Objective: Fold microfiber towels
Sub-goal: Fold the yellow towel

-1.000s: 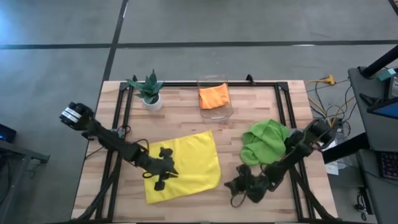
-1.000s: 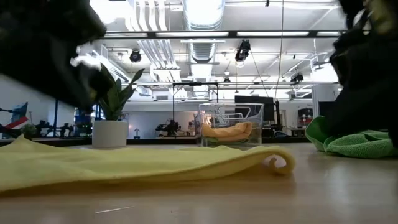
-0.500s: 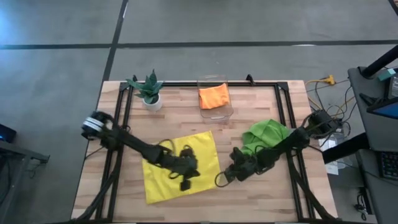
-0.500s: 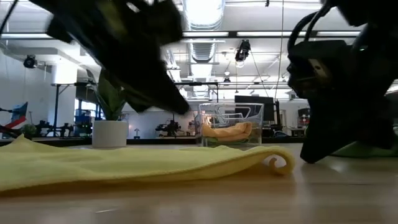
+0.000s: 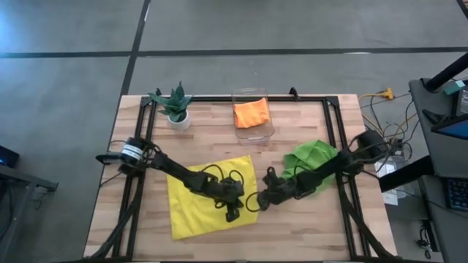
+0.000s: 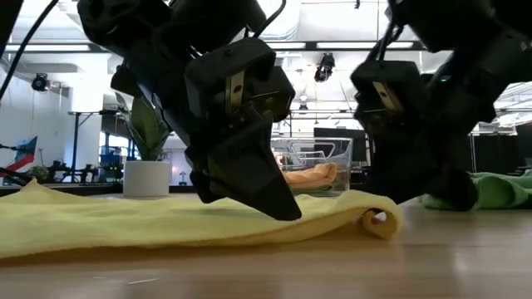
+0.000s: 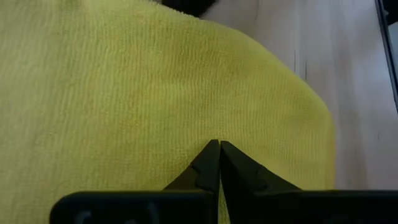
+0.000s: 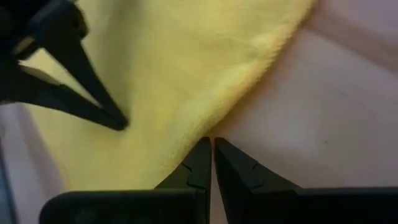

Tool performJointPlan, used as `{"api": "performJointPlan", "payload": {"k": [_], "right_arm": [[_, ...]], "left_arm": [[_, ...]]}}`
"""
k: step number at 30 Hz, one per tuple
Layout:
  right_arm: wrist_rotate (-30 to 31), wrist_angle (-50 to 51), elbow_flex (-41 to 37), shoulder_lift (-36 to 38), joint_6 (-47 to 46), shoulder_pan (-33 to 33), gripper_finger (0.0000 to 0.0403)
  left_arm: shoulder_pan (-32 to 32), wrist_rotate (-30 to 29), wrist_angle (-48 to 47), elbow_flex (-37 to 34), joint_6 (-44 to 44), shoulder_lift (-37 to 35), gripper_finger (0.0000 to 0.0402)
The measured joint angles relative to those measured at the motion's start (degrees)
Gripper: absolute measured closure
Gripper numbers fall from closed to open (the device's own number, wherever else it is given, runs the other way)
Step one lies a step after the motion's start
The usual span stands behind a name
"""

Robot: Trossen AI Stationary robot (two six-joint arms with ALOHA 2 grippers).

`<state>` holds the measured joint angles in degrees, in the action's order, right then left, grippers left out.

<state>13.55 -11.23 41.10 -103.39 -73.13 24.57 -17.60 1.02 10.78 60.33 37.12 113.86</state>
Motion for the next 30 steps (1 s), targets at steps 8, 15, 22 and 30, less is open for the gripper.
{"api": "performJointPlan", "payload": {"k": [8,15,22,30], "right_arm": [[-6.59,-4.47,0.01,-1.17,4.28,2.19,0.0385],[-14.53,-10.52,-0.04,-0.93,6.29,3.88,0.0385],[-15.44,-13.65,0.4,-1.09,5.29,4.25,0.0385],[-10.56,-5.49,1.24,-0.56,0.44,6.56,0.0385]], "left_arm": [[1.17,0.24,-0.36,-0.56,0.14,-0.13,0.0401],[3.0,-0.1,-0.71,-0.62,0.1,-0.13,0.0401],[3.75,-0.13,-0.78,-0.69,0.07,-0.13,0.0401],[3.63,0.15,-0.31,-1.87,1.16,-0.13,0.0401]]}}
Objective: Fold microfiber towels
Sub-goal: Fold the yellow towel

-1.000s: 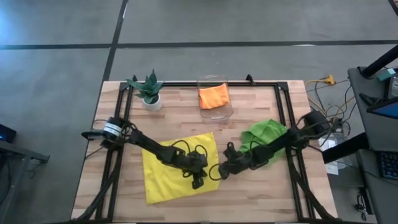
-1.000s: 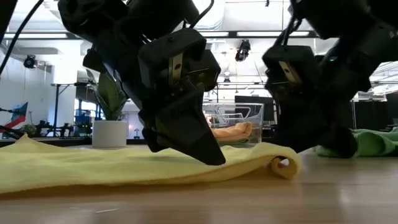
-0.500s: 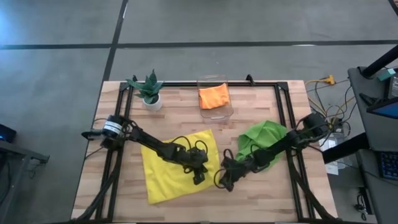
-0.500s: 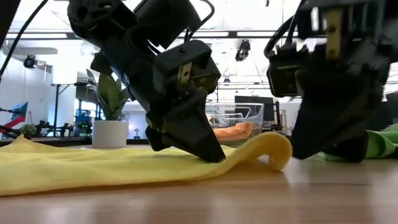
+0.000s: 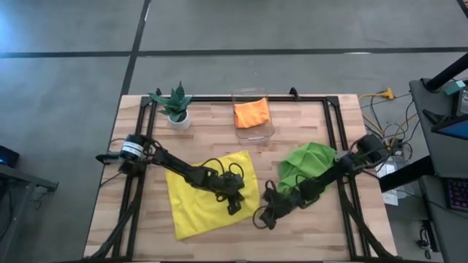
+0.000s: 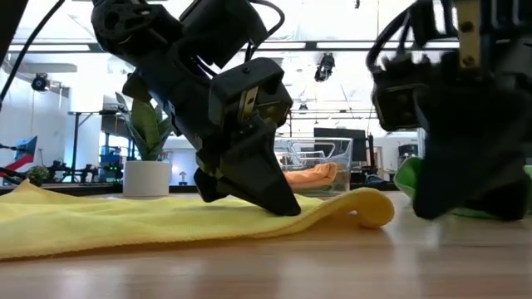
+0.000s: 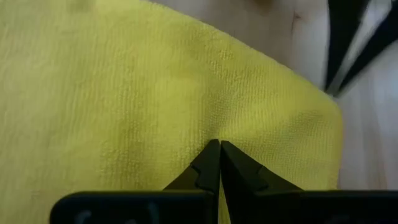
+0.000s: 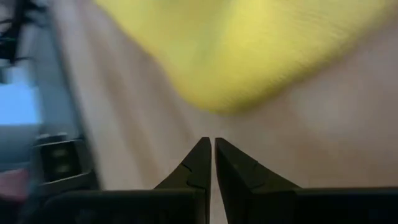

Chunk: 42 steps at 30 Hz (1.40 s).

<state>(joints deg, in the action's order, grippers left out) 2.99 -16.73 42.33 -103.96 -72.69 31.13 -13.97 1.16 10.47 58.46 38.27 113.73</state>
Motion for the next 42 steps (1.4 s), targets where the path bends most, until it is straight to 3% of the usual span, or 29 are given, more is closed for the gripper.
{"api": "performJointPlan", "payload": {"k": [6,14,24,33,42], "right_arm": [[9.92,7.76,0.67,0.1,-4.77,1.03,0.0385],[14.12,7.99,0.92,-2.72,-7.36,-2.51,0.0386],[26.13,11.23,0.98,-3.26,-9.97,-3.63,0.0386],[23.16,7.69,4.12,-4.77,1.09,-6.08,0.0386],[12.15,5.82,16.14,-13.88,5.54,-5.98,0.0385]], "left_arm": [[-1.05,1.33,0.61,-0.33,0.38,0.01,0.0401],[-2.12,2.18,3.87,-0.46,0.45,0.22,0.0402],[-3.77,4.57,6.01,-0.52,1.87,0.3,0.0401],[-4.22,4.1,8.19,-0.55,1.87,0.57,0.0401],[-3.44,3.47,7.15,-0.79,1.84,0.56,0.0401]]}}
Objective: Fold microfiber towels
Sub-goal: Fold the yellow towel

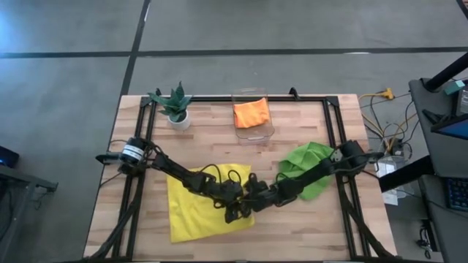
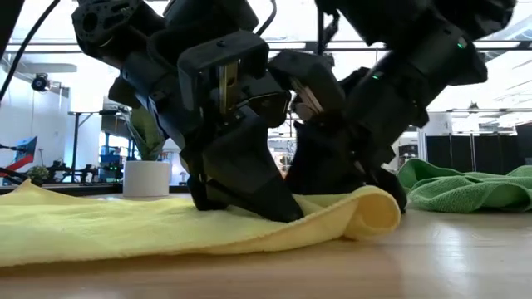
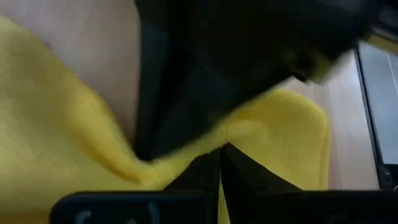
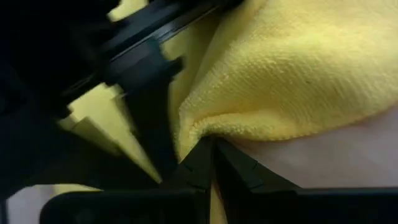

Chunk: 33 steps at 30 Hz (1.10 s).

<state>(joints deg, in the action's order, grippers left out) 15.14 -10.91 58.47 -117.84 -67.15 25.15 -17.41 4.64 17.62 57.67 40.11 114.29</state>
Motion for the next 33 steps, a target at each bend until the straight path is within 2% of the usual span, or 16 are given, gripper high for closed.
{"api": "performJointPlan", "payload": {"k": [4,8,10,13,16,17,24,28,33], "right_arm": [[-4.56,3.01,1.06,1.77,-0.17,0.78,0.0385],[-17.52,0.05,-1.31,6.07,1.68,1.97,0.0385],[-18.19,-0.3,-2.69,10.15,1.82,4.14,0.0385],[-11.47,-1.67,-4.37,15.84,3.88,7.8,0.0385],[-1.16,2.47,-5.56,18.43,2.96,10.9,0.0385],[0.57,4.51,-5.66,18.69,1.68,11.83,0.0385],[3.08,6.73,-5.64,15.65,-0.55,13.2,0.0385],[5.57,6.33,-5.33,14.94,-3.4,13.33,0.0385],[8.61,6.11,-5.33,14.86,-1.63,13.29,0.0385]], "left_arm": [[-0.03,0.98,-0.16,-0.02,-0.55,-0.01,0.0401],[-0.16,1.48,-3.26,0.06,-0.46,-0.25,0.0402],[0.11,0.8,-4.69,0.02,-1.01,-0.34,0.0402],[0.15,0.25,-5.09,-0.12,-1.68,-0.34,0.0402],[0.15,-0.75,-4.61,-0.36,-1.73,-0.32,0.0402],[0.21,-0.8,-4.18,-0.45,-1.97,-0.31,0.0402],[0.54,-2.2,-2.86,-0.61,-7.33,-2.96,0.0401],[0.66,-3.69,-4.11,-0.5,-12.65,-8.59,0.0402],[0.94,-3.78,-5.55,-0.63,-16.68,-13.09,0.0401]]}}
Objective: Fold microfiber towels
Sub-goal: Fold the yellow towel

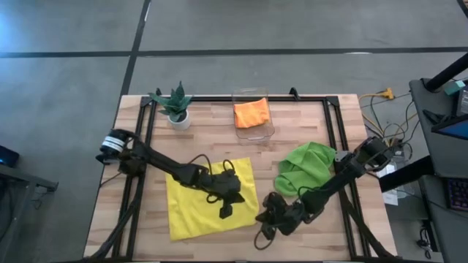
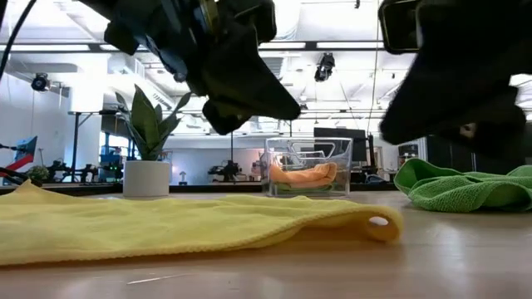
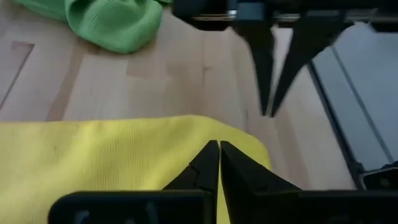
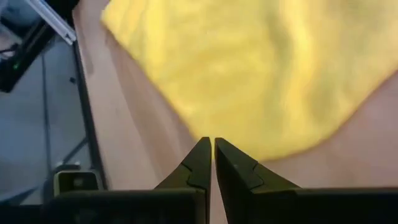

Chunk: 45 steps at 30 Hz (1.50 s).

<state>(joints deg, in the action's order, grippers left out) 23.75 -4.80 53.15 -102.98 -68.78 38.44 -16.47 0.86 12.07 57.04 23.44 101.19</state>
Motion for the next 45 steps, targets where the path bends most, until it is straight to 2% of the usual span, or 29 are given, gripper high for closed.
{"api": "performJointPlan", "payload": {"k": [5,11,17,20,24,26,29,31,39,45], "right_arm": [[0.12,-0.32,0.03,0.0,5.24,0.65,0.0379],[-0.11,-0.12,0.06,-0.21,2.87,2.0,0.0334],[-2.66,0.47,4.27,-6.28,0.49,2.28,0.0298],[-3.41,5.93,9.79,-11.13,-1.24,2.15,0.0298],[-1.98,19.55,18.16,-16.19,-4.78,2.07,0.0304],[0.43,25.44,21.8,-18.15,-6.79,2.05,0.0305],[8.42,32.65,25.4,-20.04,-11.37,2.16,0.0306],[11.73,34.05,25.87,-20.65,-12.7,1.55,0.0308],[14.47,34.97,22.11,-20.35,-20.49,-1.7,0.0335],[20.22,46.66,21.11,-18.15,-24.51,-2.9,0.0353]], "left_arm": [[-0.48,6.06,0.37,-0.3,0.11,0.75,0.0401],[-2.33,6.62,1.78,0.09,0.07,4.69,0.0402],[-2.76,7.43,3.57,0.01,0.12,8.75,0.0402],[-2.69,7.4,3.89,0.06,0.1,9.71,0.0402],[-2.62,6.28,3.09,-0.06,0.19,11.18,0.0402],[-2.62,6.37,4.19,0.08,0.2,12.2,0.0402],[-2.67,7.24,4.51,0.19,0.96,13.34,0.0402],[-2.64,8.32,5.08,0.34,2.44,14.32,0.0402],[-2.75,12.13,7.68,0.23,3.2,16.74,0.0401],[-2.75,12.24,7.66,0.21,3.21,16.8,0.0401]]}}
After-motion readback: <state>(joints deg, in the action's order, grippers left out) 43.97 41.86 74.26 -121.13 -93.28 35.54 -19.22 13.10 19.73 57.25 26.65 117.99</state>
